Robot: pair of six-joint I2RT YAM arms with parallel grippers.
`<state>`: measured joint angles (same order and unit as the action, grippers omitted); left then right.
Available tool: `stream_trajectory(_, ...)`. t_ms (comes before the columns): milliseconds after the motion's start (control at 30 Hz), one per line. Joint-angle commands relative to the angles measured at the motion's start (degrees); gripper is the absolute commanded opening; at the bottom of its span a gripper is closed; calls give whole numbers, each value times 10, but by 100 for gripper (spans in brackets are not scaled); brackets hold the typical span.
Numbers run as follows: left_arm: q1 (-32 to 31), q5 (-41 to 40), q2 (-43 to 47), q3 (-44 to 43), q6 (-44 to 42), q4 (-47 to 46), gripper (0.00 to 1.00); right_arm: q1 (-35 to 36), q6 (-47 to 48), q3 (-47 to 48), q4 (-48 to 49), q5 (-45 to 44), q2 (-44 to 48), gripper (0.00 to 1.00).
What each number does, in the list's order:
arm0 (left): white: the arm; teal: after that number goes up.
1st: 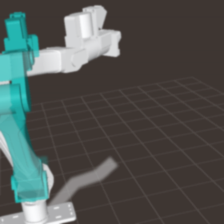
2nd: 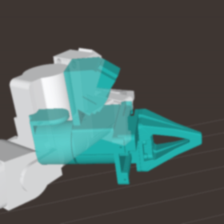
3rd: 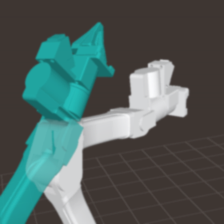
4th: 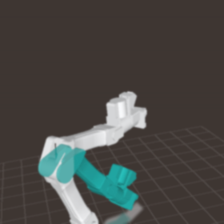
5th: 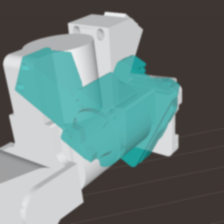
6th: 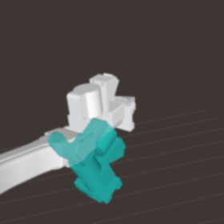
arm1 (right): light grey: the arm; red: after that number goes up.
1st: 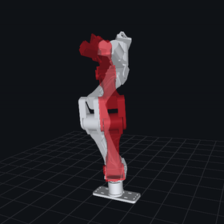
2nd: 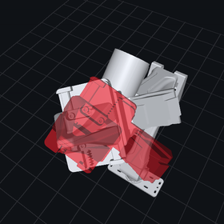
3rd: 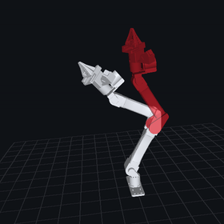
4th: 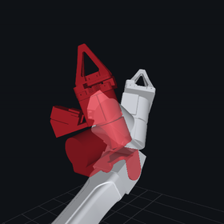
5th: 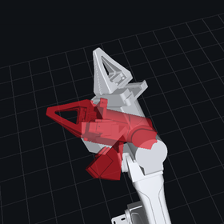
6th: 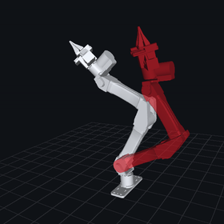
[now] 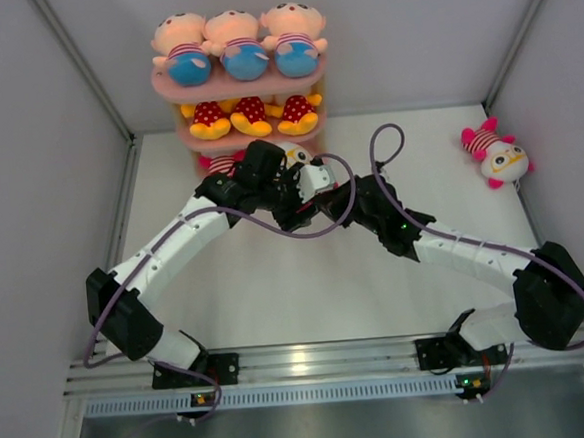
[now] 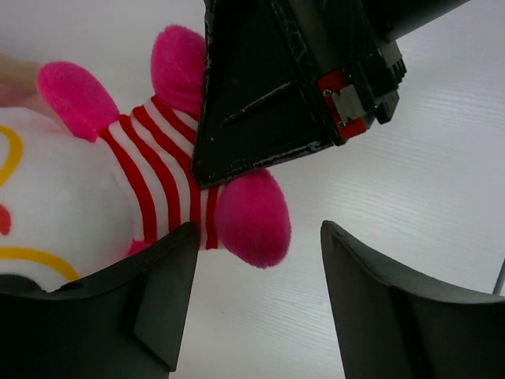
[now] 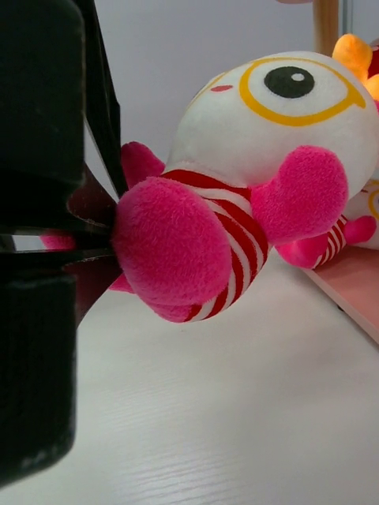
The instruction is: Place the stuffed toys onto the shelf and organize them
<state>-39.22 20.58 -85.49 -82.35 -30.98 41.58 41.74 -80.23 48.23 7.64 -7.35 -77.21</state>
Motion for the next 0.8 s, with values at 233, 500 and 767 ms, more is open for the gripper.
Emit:
stream_trajectory(233, -11, -16, -37, -50, -13, -18, 59, 14, 1, 27, 38, 13, 54, 0)
stream_trajectory(500, -11, -31, -55, -70, -20, -23, 0, 15, -7, 12, 55, 38, 53, 0)
stream_trajectory(767, -5, -94, 1, 27, -165, -22, 0, -22, 198, 41, -54, 21, 115, 65)
